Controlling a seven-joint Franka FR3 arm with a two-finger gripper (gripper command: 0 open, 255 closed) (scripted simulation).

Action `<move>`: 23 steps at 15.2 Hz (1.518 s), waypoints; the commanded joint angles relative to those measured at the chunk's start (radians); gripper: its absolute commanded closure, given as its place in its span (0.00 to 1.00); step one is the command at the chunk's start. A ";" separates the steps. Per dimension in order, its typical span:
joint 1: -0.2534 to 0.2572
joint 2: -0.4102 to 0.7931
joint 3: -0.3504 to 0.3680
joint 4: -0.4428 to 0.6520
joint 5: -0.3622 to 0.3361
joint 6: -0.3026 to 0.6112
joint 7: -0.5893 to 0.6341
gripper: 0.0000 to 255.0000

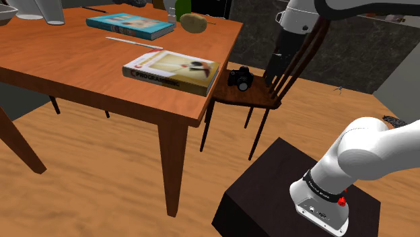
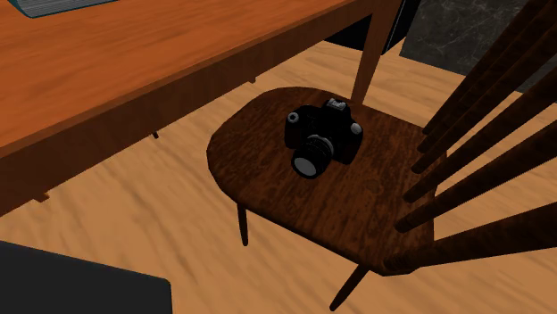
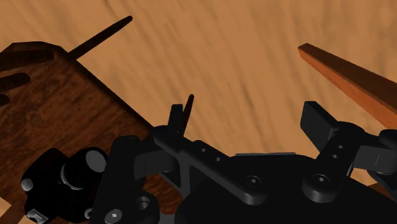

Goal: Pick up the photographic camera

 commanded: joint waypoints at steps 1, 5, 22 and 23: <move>0.000 0.000 0.000 0.000 0.000 0.000 0.000 0.00; -0.048 0.094 0.001 -0.018 -0.026 0.149 0.063 0.00; -0.257 0.578 -0.022 0.113 -0.198 0.650 0.384 0.00; -0.268 0.607 -0.026 0.129 -0.211 0.670 0.406 0.00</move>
